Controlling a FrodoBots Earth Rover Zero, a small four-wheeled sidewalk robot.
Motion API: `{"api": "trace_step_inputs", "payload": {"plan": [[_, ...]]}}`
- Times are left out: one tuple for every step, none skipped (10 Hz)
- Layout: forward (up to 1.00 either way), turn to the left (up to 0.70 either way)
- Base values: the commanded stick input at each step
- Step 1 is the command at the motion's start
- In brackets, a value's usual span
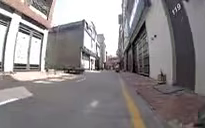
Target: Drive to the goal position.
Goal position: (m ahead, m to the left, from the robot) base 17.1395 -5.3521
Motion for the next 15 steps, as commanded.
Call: {"api": "trace_step_inputs", "payload": {"plan": [[1.00,0.00],[1.00,0.00],[1.00,0.00],[1.00,0.00],[1.00,0.00],[1.00,0.00],[1.00,0.00],[1.00,0.00],[1.00,0.00],[1.00,0.00],[1.00,0.00],[1.00,0.00],[1.00,0.00],[1.00,0.00],[1.00,0.00]]}}
